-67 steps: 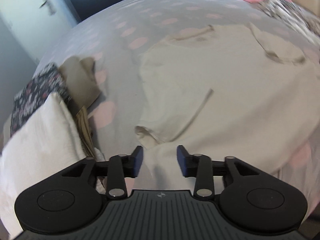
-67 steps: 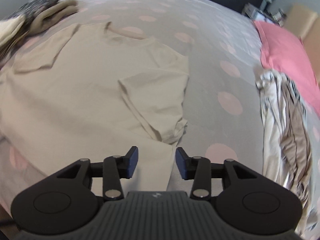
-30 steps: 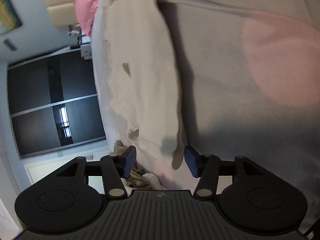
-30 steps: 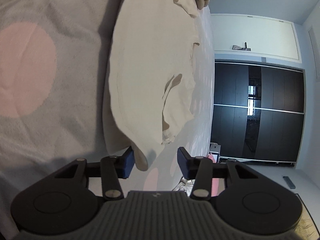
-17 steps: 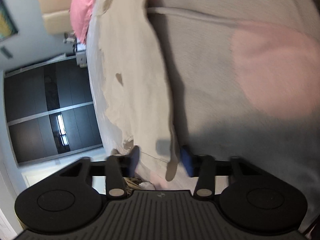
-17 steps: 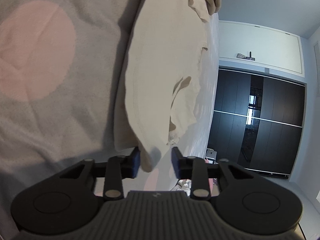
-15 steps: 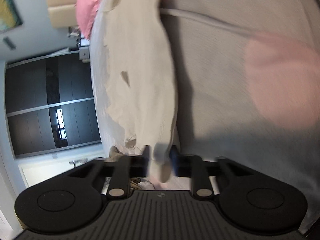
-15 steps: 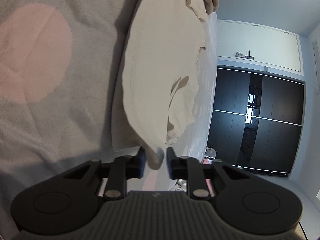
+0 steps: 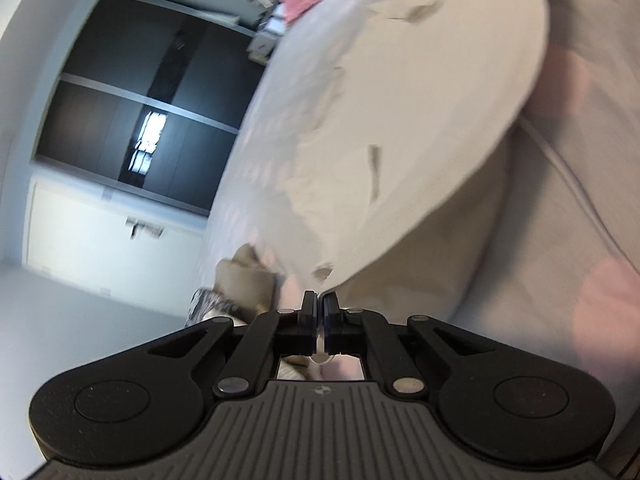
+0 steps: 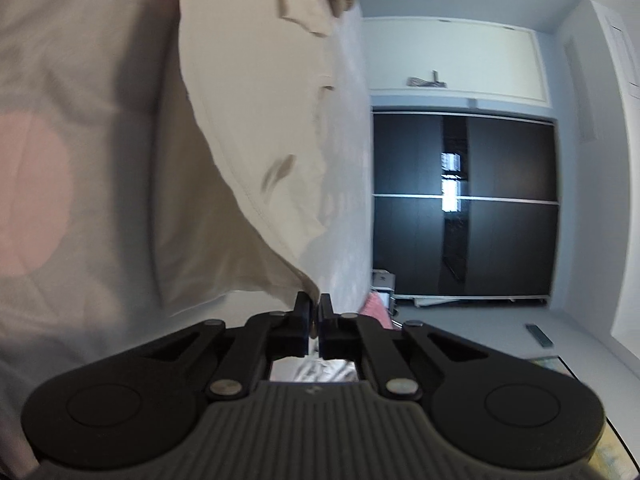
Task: Fold clothes
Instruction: 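Grasp the folded shirt edge with both tools and fold it over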
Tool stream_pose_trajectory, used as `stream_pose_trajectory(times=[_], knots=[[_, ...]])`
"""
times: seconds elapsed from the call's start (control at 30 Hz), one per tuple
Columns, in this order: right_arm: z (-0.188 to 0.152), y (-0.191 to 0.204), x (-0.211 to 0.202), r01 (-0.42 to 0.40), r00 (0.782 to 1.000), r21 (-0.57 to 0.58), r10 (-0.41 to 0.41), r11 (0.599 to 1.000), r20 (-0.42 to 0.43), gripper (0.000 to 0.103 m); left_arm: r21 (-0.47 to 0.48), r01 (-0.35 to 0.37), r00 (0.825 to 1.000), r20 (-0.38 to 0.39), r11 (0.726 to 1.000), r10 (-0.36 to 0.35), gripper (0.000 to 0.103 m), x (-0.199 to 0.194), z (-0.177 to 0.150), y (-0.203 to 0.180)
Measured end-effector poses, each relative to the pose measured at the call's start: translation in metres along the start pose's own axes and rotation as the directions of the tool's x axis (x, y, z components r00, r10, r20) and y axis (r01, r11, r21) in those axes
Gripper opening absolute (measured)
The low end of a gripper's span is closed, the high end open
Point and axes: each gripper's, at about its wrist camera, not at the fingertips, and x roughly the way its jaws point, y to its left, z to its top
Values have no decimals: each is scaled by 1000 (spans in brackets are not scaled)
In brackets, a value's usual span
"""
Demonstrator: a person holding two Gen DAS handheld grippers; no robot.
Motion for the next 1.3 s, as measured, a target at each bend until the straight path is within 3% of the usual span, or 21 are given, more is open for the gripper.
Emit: stream_pose_trajectory(times=[0.17, 0.37, 0.63, 0.87, 1.0, 1.3], knots=[[14, -12, 6, 97, 994, 30, -95, 995, -46, 4, -177, -1, 999, -37, 984, -5, 1, -3, 4, 31], [18, -35, 28, 165, 979, 121, -148, 979, -142, 4, -363, -9, 997, -72, 932, -19, 1, -4, 10, 67], [19, -72, 52, 207, 970, 193, -176, 959, -168, 4, -443, -23, 998, -69, 896, -9, 1, 4, 22, 99], [19, -119, 84, 209, 971, 259, -168, 943, -171, 4, -466, -48, 998, -63, 883, 21, 1, 30, 39, 139], [22, -141, 116, 198, 972, 282, -150, 939, -181, 4, -485, -46, 998, -61, 873, 18, 1, 59, 51, 161], [39, -163, 219, 114, 975, 304, -48, 946, -216, 4, -453, -10, 993, -112, 891, -46, 1, 160, 87, 182]])
